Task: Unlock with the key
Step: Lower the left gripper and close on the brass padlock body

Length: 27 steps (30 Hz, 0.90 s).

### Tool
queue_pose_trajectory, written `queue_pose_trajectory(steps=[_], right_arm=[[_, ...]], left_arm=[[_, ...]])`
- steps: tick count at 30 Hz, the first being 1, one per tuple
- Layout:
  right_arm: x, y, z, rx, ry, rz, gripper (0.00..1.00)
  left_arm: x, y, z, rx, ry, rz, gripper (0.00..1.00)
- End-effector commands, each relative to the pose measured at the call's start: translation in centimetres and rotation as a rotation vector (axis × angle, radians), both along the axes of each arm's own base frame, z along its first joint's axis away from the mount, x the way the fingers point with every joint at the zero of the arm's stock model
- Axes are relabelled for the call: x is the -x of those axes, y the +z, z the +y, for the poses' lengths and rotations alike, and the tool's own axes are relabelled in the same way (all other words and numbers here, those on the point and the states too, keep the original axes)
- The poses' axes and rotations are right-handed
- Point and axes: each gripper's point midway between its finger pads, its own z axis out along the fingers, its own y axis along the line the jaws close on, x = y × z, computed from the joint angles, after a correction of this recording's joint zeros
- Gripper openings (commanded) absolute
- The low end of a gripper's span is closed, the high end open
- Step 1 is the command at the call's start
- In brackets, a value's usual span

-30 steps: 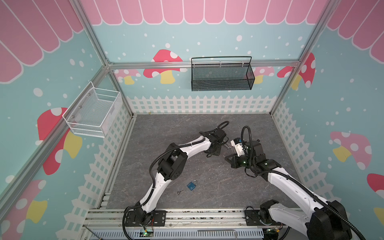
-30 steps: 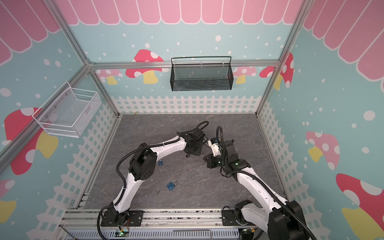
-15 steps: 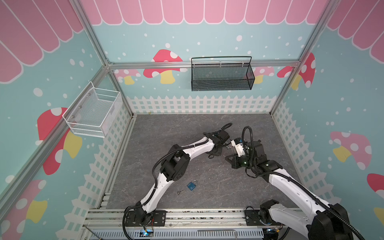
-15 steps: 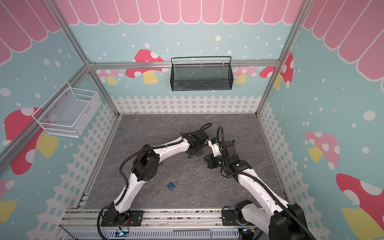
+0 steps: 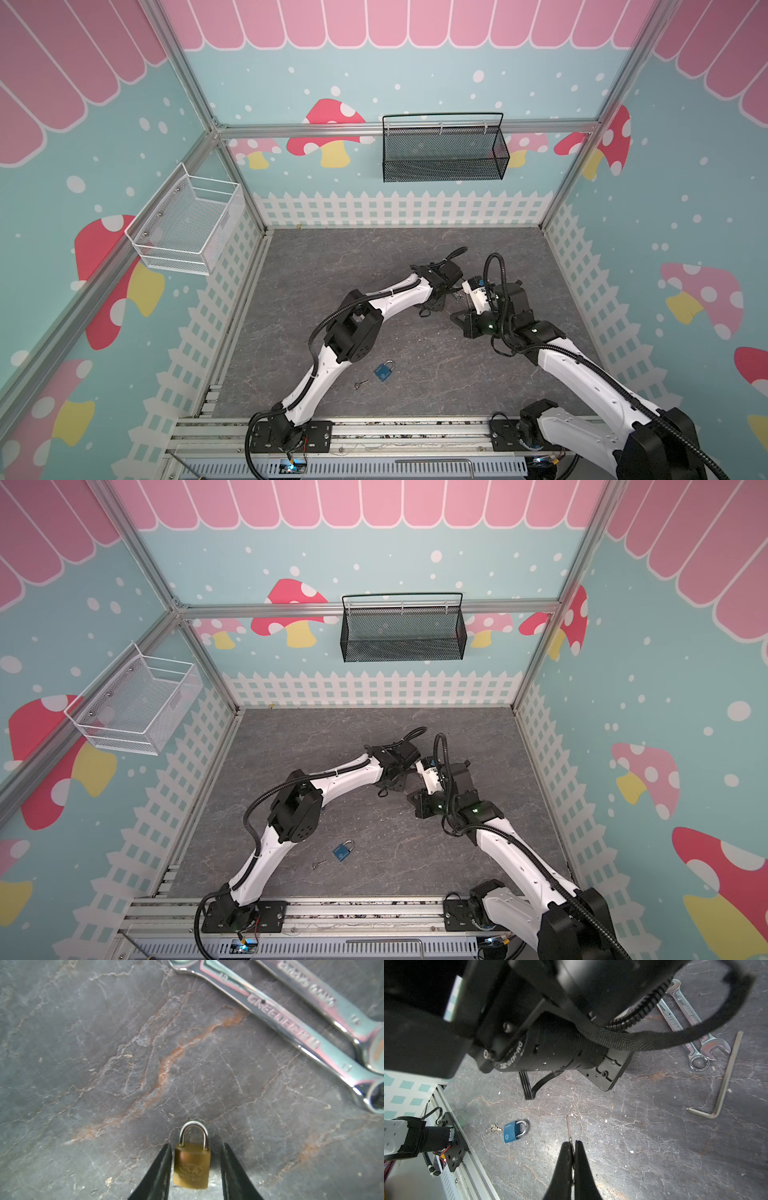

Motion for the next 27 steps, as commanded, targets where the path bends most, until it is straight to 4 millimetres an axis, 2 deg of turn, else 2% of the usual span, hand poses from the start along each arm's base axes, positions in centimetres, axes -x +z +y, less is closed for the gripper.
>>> queue_pose_trajectory(steps=[1,5,15,21,27], right_arm=[[0.2,0.1,-0.3,0.009,0.009,-0.021,0.00],[0.2,0.2,-0.3,0.006,0.011,-0.024,0.00],[0.1,0.4,-0.2,0.003,0.011,-0.027,0.00],[0.0,0.4,-0.3,0.007,0.007,-0.029,0.00],[0.0,0.5,-0.3,0.006,0.006,-0.034,0.00]], left_arm=[[1.6,-1.1,1.3,-0.067,0.014,0.042,0.37],[1.9,-1.5,1.0,-0.058,0.005,0.063,0.36],[2.6,-1.3,2.5,-0.084,0.063,0.056,0.35],[2.5,-1.9,1.1,-0.048,0.037,0.081,0.33],[2.3,-2.3,1.2,-0.046,0.048,0.086,0.33]])
